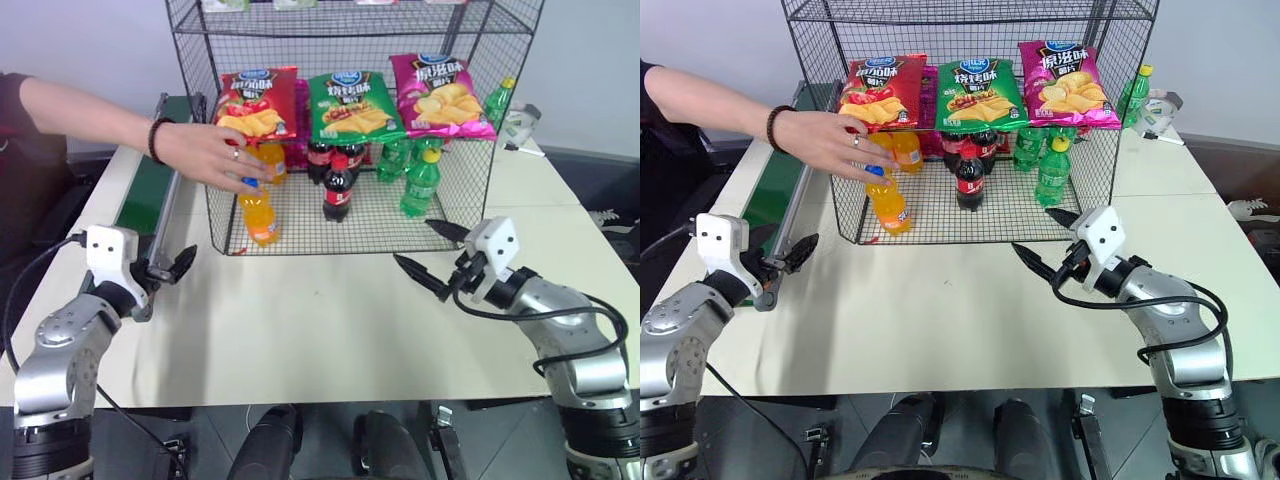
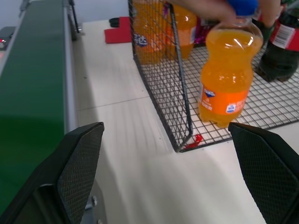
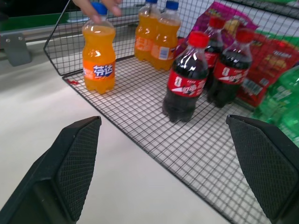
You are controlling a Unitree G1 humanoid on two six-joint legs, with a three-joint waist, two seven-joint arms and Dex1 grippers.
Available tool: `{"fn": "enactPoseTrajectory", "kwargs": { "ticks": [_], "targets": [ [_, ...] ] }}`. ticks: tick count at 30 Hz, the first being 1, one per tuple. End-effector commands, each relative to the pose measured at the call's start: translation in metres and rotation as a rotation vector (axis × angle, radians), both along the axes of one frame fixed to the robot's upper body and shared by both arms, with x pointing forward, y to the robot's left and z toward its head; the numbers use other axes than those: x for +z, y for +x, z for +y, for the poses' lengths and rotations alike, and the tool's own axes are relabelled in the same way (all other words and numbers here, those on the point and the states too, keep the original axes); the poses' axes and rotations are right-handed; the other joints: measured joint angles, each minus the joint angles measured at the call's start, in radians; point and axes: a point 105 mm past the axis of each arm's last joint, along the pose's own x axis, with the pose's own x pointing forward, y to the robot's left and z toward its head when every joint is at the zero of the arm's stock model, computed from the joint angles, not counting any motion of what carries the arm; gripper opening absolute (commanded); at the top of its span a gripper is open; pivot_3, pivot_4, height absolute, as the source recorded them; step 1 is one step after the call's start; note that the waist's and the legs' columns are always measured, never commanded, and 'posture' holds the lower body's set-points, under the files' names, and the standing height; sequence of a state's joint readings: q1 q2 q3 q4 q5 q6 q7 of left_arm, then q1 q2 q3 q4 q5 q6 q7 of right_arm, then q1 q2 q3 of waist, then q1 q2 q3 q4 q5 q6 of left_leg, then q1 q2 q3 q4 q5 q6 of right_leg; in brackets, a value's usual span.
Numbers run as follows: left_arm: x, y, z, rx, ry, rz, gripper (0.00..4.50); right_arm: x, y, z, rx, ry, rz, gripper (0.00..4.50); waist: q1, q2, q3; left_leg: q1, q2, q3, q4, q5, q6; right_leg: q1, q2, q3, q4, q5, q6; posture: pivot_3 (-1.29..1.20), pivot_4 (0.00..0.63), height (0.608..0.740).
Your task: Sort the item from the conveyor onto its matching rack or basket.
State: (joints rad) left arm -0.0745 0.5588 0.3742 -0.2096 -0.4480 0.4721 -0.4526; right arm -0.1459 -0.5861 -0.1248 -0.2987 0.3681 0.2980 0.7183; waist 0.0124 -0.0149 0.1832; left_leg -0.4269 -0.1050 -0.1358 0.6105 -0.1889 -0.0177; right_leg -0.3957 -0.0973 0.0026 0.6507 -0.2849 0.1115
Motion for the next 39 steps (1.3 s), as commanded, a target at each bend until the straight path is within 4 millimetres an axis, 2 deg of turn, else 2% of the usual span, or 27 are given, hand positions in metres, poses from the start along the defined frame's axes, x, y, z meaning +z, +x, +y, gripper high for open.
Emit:
{"fn": "enactPoseTrajectory", "kwargs": {
  "ticks": [1, 9, 17, 23, 31, 39],
  "targets": [
    [0.017, -0.002, 0.007, 0.041, 0.012, -0.066, 4.47, 0.009, 0.001, 0.002, 0.019, 0.009, -0.055, 4.5, 0.0, 0.0, 0.0, 0.0, 0.0, 0.0, 0.0, 0.0, 0.0, 0.0, 0.0, 0.0, 0.0, 0.0, 0.0, 0.0, 0.15, 0.74],
    [0.024, 0.0, 0.014, 0.115, 0.036, -0.092, 4.47, 0.007, 0.006, 0.005, 0.03, 0.014, -0.065, 4.5, 0.0, 0.0, 0.0, 0.0, 0.0, 0.0, 0.0, 0.0, 0.0, 0.0, 0.0, 0.0, 0.0, 0.0, 0.0, 0.0, 0.15, 0.74],
    [0.028, 0.0, 0.017, 0.136, 0.02, -0.136, 4.47, 0.01, 0.009, 0.018, 0.058, 0.03, -0.079, 4.5, 0.0, 0.0, 0.0, 0.0, 0.0, 0.0, 0.0, 0.0, 0.0, 0.0, 0.0, 0.0, 0.0, 0.0, 0.0, 0.0, 0.15, 0.74],
    [0.026, 0.0, 0.021, 0.154, 0.001, -0.137, 4.47, 0.01, 0.004, 0.023, 0.068, 0.036, -0.079, 4.5, 0.0, 0.0, 0.0, 0.0, 0.0, 0.0, 0.0, 0.0, 0.0, 0.0, 0.0, 0.0, 0.0, 0.0, 0.0, 0.0, 0.15, 0.74],
    [0.031, -0.001, 0.033, 0.204, -0.012, -0.172, 4.47, 0.011, -0.005, 0.042, 0.123, 0.068, -0.071, 4.5, -0.001, 0.0, 0.0, 0.0, 0.0, 0.0, 0.0, 0.0, 0.0, -0.001, 0.0, 0.0, 0.0, 0.0, 0.0, 0.0, 0.15, 0.74],
    [0.035, -0.003, 0.069, 0.39, -0.021, -0.222, 4.47, 0.013, -0.008, 0.066, 0.181, 0.094, -0.062, 4.5, -0.001, 0.0, 0.0, 0.0, 0.0, 0.0, 0.0, 0.0, 0.0, -0.003, 0.0, 0.0, 0.0, 0.0, 0.0, 0.0, 0.15, 0.74]
  ]
}}
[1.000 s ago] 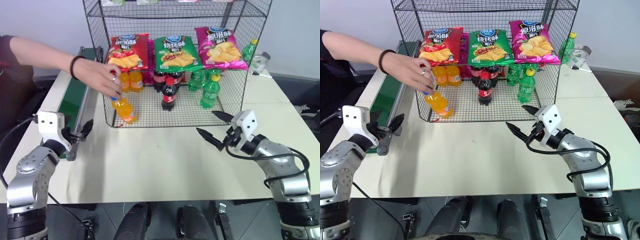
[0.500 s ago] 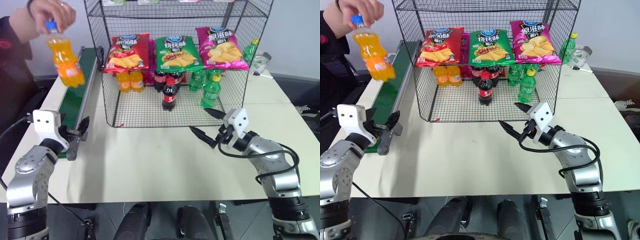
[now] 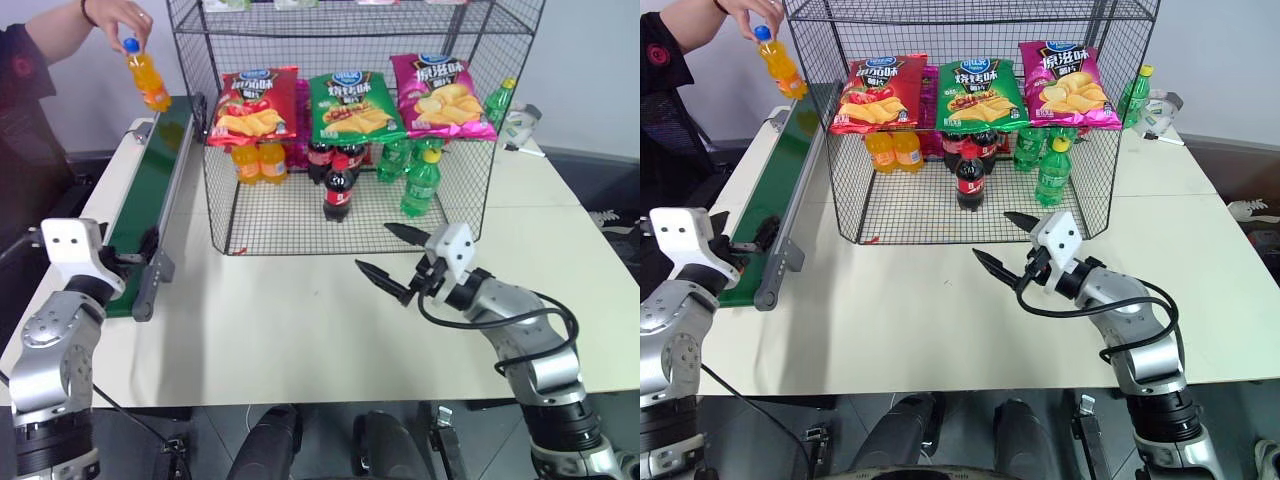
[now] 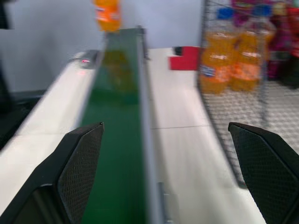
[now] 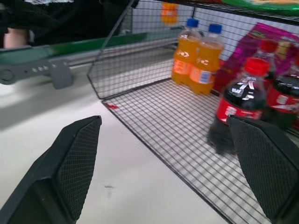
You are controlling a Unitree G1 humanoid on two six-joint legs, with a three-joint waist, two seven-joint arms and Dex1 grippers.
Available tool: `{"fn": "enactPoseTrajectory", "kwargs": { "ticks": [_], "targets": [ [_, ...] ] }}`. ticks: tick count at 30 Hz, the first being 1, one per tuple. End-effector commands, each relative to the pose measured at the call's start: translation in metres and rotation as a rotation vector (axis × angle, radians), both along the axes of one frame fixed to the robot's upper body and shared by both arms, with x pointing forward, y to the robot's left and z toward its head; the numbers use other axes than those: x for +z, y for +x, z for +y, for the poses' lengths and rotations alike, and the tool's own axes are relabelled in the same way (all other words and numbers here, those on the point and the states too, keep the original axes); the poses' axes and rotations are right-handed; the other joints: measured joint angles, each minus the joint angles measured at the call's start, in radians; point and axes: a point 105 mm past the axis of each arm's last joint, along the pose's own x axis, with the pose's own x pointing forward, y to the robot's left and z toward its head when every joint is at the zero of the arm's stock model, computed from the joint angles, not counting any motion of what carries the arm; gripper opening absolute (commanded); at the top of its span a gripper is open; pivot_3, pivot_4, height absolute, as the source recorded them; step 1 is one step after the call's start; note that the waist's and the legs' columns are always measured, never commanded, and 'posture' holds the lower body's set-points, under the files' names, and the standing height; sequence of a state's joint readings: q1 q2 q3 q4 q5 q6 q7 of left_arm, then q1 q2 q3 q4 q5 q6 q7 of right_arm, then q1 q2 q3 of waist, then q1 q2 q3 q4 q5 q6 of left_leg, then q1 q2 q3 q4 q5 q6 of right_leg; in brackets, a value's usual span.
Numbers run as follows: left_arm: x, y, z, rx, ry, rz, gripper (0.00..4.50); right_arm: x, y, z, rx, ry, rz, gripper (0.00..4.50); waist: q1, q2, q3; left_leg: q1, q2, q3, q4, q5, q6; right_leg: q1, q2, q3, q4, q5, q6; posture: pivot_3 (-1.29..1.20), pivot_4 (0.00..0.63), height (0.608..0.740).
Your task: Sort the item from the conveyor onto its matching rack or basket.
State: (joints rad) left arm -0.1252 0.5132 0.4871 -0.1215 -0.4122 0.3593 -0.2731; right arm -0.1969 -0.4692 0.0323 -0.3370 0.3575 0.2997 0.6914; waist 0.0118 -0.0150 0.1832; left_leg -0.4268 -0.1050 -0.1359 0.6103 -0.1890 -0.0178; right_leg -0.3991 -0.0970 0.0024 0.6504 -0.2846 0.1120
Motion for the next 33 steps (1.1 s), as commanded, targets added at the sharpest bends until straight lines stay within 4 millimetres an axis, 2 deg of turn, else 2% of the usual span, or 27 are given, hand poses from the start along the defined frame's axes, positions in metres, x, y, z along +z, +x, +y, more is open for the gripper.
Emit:
{"fn": "enactPoseTrajectory", "kwargs": {
  "ticks": [1, 8, 17, 24, 33],
  "targets": [
    [0.016, -0.006, 0.023, 0.11, 0.011, -0.073, 4.47, 0.016, -0.003, 0.009, 0.025, 0.018, -0.059, 4.5, 0.0, 0.0, 0.0, 0.0, 0.0, 0.0, 0.0, 0.0, 0.0, 0.0, 0.0, 0.0, 0.0, 0.0, 0.0, 0.0, 0.15, 0.74],
    [0.008, -0.005, 0.026, 0.125, -0.016, -0.072, 4.47, 0.017, 0.001, 0.01, 0.027, 0.022, -0.065, 4.5, 0.001, 0.0, 0.0, 0.0, 0.0, 0.0, 0.0, 0.0, 0.0, 0.0, 0.0, 0.0, 0.0, 0.001, 0.002, 0.0, 0.15, 0.74],
    [-0.003, 0.0, 0.019, 0.107, -0.042, -0.057, 4.47, 0.012, 0.002, 0.004, 0.002, 0.023, -0.07, 4.5, 0.0, 0.0, 0.0, 0.0, 0.0, 0.0, 0.0, 0.0, 0.0, 0.0, 0.0, 0.0, 0.0, 0.002, 0.003, 0.0, 0.15, 0.74],
    [-0.003, -0.002, 0.021, 0.134, 0.022, -0.054, 4.47, 0.009, -0.001, -0.001, -0.012, 0.017, -0.067, 4.5, 0.0, 0.0, 0.0, 0.0, 0.0, 0.0, 0.0, 0.0, 0.0, 0.0, 0.0, 0.0, 0.0, 0.002, 0.003, 0.0, 0.15, 0.74],
    [-0.007, -0.006, 0.016, 0.085, 0.093, -0.008, 4.47, 0.009, -0.003, 0.0, -0.016, 0.023, -0.063, 4.5, 0.0, 0.0, 0.0, 0.0, 0.0, 0.0, 0.0, 0.0, 0.0, 0.0, 0.0, 0.0, 0.0, 0.001, 0.003, 0.0, 0.15, 0.74]
  ]
}}
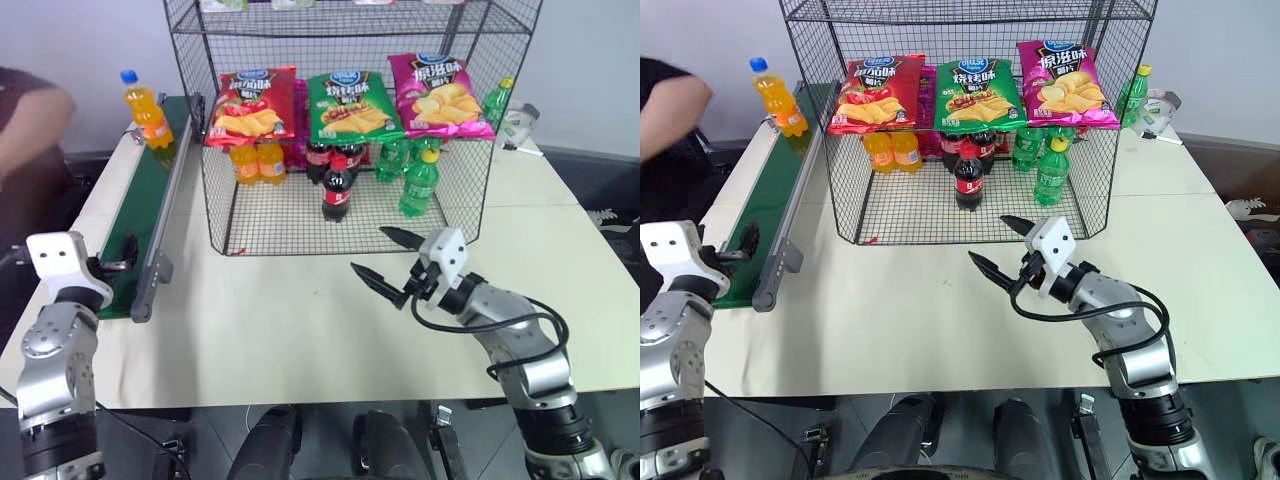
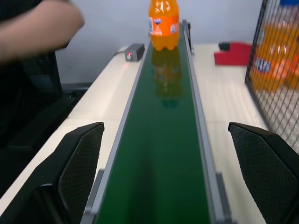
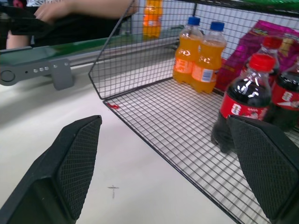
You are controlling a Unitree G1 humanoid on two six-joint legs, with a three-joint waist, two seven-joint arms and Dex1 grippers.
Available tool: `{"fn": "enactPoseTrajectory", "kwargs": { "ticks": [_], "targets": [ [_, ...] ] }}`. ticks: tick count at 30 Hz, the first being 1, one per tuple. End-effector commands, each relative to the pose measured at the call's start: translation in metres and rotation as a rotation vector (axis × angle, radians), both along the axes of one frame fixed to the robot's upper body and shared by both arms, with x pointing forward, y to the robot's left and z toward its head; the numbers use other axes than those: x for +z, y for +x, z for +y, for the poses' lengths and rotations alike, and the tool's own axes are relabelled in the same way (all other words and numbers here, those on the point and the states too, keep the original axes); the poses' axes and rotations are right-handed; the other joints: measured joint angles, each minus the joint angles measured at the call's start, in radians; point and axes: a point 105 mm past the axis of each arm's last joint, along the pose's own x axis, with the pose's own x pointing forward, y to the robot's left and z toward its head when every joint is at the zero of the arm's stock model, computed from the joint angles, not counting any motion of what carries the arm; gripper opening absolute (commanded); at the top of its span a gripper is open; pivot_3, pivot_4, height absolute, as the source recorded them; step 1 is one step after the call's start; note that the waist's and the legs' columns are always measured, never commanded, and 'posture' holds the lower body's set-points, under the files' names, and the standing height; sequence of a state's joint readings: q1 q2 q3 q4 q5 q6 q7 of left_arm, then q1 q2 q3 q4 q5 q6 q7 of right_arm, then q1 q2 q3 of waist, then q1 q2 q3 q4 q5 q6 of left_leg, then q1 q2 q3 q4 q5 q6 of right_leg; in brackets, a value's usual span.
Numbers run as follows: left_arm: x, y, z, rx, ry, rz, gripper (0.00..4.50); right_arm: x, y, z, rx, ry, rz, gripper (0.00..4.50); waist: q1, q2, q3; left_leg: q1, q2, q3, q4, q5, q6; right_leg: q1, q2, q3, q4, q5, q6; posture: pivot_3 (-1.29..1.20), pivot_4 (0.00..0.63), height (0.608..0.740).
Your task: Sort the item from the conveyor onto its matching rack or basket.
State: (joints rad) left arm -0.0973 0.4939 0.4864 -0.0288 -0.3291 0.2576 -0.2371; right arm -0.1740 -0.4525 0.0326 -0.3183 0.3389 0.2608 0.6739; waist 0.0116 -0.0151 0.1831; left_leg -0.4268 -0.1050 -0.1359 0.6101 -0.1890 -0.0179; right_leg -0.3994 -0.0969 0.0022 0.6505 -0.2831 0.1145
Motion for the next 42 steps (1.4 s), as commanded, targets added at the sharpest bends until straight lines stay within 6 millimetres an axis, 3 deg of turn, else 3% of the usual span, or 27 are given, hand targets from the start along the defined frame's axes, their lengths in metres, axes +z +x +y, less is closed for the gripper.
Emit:
{"fn": "enactPoseTrajectory", "kwargs": {
  "ticks": [1, 7, 28, 42],
  "targets": [
    [0.015, -0.001, -0.003, -0.026, 0.048, -0.039, 4.47, 0.015, -0.004, 0.004, 0.015, 0.012, -0.059, 4.5, 0.0, 0.0, 0.0, 0.0, 0.0, 0.0, 0.0, 0.0, 0.0, 0.0, 0.0, 0.0, 0.0, 0.0, 0.0, 0.0, 0.15, 0.74],
    [0.017, -0.005, 0.003, -0.02, -0.048, -0.08, 4.47, 0.016, -0.001, 0.004, 0.015, 0.013, -0.061, 4.5, 0.0, 0.0, 0.0, 0.0, 0.0, 0.0, 0.0, 0.0, 0.0, 0.0, 0.0, 0.0, 0.0, 0.0, 0.0, 0.0, 0.15, 0.74],
    [0.032, 0.003, -0.001, -0.02, 0.032, -0.139, 4.47, 0.028, 0.004, 0.009, 0.014, 0.011, -0.086, 4.5, 0.0, 0.0, 0.0, 0.0, 0.0, 0.0, 0.0, 0.0, 0.0, 0.0, 0.0, 0.0, 0.0, 0.0, 0.0, 0.0, 0.15, 0.74],
    [0.04, 0.002, 0.01, 0.038, 0.055, -0.169, 4.47, 0.024, 0.005, 0.007, 0.011, 0.007, -0.079, 4.5, 0.0, 0.0, 0.0, 0.0, 0.0, 0.0, 0.0, 0.0, 0.0, 0.0, 0.0, 0.0, 0.0, 0.0, 0.0, 0.0, 0.15, 0.74]
  ]
}}
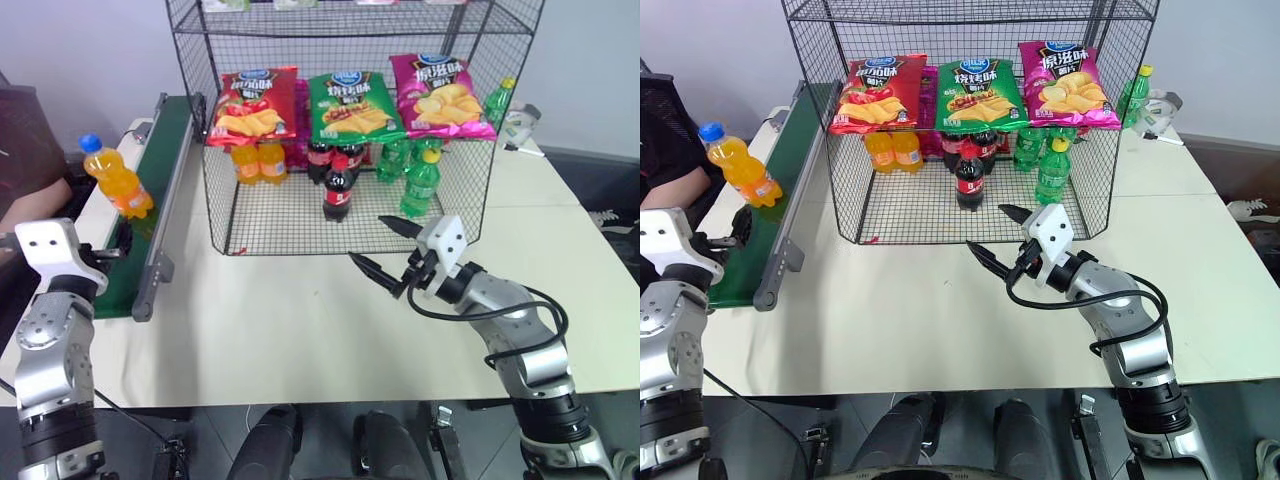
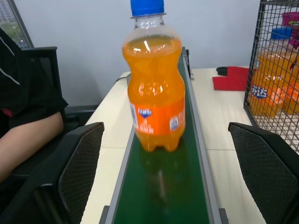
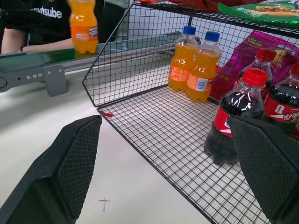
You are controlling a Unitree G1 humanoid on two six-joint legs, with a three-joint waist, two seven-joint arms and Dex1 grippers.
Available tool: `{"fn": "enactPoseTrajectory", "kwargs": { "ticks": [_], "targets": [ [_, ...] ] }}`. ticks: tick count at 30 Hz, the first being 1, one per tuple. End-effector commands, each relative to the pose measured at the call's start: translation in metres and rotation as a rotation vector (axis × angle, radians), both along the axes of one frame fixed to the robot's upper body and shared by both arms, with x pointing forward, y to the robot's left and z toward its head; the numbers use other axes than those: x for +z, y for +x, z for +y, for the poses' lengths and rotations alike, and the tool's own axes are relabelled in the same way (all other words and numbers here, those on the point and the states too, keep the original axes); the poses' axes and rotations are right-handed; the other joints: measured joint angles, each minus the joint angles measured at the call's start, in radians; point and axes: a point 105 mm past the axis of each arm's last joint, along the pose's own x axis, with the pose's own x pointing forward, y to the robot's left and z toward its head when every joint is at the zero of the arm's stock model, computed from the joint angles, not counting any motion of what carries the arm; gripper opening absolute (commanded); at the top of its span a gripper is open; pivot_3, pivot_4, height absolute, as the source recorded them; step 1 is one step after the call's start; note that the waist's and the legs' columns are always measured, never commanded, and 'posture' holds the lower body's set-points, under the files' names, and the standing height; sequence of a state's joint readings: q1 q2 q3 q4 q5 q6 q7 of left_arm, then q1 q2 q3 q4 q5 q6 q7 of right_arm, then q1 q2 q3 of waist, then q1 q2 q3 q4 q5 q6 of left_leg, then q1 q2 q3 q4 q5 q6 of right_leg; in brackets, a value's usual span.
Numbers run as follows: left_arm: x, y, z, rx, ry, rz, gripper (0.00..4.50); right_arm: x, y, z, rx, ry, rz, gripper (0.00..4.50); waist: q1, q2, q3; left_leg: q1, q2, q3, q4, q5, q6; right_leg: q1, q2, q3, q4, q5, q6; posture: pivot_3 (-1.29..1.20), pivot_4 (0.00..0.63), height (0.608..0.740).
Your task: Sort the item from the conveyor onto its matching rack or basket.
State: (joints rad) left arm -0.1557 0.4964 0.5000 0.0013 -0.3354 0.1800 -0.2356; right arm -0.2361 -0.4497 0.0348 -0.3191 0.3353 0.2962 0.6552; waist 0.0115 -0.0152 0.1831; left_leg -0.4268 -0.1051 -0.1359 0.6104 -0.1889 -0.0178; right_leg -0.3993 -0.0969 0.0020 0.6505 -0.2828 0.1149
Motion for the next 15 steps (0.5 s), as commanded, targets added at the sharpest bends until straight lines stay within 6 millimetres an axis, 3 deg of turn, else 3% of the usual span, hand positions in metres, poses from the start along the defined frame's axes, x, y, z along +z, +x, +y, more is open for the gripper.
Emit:
{"fn": "enactPoseTrajectory", "kwargs": {
  "ticks": [1, 15],
  "targets": [
    [0.017, -0.005, 0.009, 0.041, 0.042, -0.06, 4.47, 0.01, -0.003, 0.003, 0.017, 0.009, -0.051, 4.5, 0.0, 0.0, 0.0, 0.0, 0.0, 0.0, 0.0, 0.0, 0.0, 0.0, 0.0, 0.0, 0.0, 0.0, 0.0, 0.0, 0.15, 0.74],
    [0.02, -0.011, 0.019, 0.097, 0.057, -0.072, 4.47, 0.007, -0.002, 0.003, 0.021, 0.01, -0.049, 4.5, 0.0, 0.0, 0.0, 0.0, 0.0, 0.0, 0.0, 0.0, 0.0, 0.0, 0.0, 0.0, 0.0, 0.0, 0.0, 0.0, 0.15, 0.74]
  ]
}}
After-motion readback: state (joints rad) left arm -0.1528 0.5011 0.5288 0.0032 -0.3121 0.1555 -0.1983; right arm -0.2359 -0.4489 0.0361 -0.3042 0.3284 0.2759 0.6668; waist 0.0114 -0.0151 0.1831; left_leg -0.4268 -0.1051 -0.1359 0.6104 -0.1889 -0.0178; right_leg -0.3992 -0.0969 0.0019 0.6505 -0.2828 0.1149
